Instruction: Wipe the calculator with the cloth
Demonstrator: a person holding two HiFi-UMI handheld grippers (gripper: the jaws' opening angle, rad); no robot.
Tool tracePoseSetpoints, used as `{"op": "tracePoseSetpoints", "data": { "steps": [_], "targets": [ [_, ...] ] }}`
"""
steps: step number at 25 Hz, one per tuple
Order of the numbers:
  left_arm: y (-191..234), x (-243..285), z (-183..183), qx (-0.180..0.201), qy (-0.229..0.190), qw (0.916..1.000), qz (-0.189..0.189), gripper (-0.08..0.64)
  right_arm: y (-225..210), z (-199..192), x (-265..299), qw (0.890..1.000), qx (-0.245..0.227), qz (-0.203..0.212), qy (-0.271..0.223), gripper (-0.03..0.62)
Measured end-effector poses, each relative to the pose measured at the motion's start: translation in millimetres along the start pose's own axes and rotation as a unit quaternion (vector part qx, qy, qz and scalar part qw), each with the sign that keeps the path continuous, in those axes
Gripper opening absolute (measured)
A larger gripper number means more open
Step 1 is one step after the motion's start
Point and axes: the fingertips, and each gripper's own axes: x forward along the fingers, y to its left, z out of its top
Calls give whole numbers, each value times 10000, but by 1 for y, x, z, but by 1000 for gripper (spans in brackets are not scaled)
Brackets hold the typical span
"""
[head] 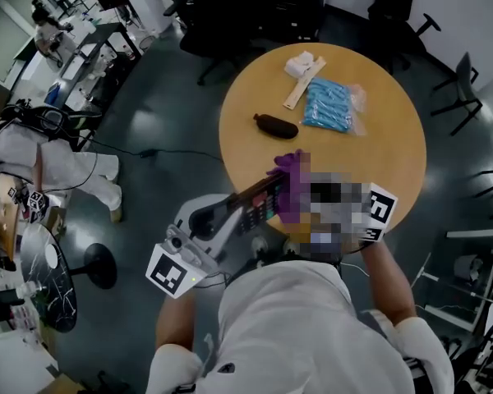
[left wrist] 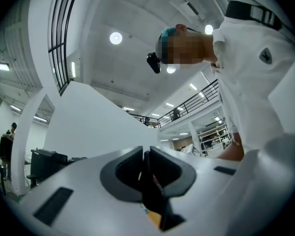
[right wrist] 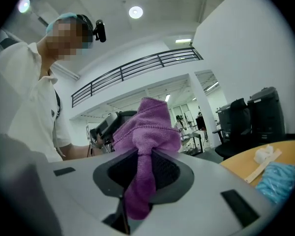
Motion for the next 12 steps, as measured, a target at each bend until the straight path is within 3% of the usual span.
{"op": "tracePoseSetpoints", "data": {
  "steps": [7, 12],
  "targets": [
    [0, 0, -5, -107, 46, 9999, -2, 51, 8, -56, 2, 9972, 623, 278, 298, 81],
    [0, 1, -12, 21, 153, 9999, -12, 51, 16, -90, 3, 9938, 693, 397, 772, 81]
  ]
}}
